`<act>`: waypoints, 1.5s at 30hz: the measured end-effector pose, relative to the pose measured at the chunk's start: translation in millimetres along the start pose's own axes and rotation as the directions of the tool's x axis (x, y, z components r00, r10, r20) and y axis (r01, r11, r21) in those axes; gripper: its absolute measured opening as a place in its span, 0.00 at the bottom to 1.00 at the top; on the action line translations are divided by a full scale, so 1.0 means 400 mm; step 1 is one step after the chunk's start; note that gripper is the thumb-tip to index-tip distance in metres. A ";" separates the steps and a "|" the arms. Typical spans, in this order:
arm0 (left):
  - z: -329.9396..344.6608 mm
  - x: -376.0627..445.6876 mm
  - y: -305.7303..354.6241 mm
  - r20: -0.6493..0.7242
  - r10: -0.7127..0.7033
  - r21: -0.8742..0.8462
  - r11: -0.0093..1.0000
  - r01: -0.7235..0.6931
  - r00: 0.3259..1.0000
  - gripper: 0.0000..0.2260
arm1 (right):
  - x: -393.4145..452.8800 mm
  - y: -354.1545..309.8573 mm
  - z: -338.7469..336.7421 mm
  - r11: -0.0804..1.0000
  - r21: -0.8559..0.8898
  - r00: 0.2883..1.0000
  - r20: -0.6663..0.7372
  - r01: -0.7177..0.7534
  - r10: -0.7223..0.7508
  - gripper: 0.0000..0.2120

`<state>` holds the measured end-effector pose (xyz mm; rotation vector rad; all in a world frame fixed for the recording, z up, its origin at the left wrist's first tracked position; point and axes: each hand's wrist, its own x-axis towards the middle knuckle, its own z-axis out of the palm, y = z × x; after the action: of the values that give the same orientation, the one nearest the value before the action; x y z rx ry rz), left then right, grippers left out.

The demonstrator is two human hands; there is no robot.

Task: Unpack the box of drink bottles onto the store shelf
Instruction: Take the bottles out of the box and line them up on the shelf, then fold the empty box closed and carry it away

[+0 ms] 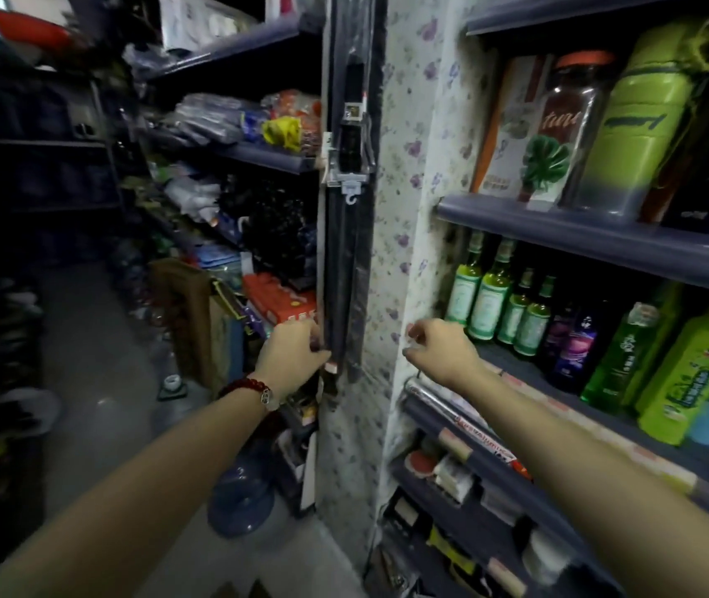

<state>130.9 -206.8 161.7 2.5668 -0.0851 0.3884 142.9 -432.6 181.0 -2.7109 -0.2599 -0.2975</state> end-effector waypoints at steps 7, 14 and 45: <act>-0.020 -0.125 -0.162 -0.024 -0.205 -0.017 0.979 0.205 0.978 0.16 | 0.028 -0.118 0.164 0.990 0.079 0.980 0.157 0.113 -0.124 0.15; 0.006 -0.221 -0.258 -0.114 -0.506 -0.096 0.862 0.497 0.855 0.21 | 0.081 -0.201 0.331 0.947 0.169 0.877 0.361 0.275 -0.319 0.19; 0.834 -0.828 -0.955 -0.190 -0.877 -0.037 0.456 0.889 0.442 0.25 | -0.238 -0.014 1.527 0.868 0.299 0.648 0.578 0.397 -0.496 0.19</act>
<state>-47.5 -60.2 -398.1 2.2056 1.3391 0.1884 153.5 -192.4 -388.4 -2.4571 -1.1188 0.5327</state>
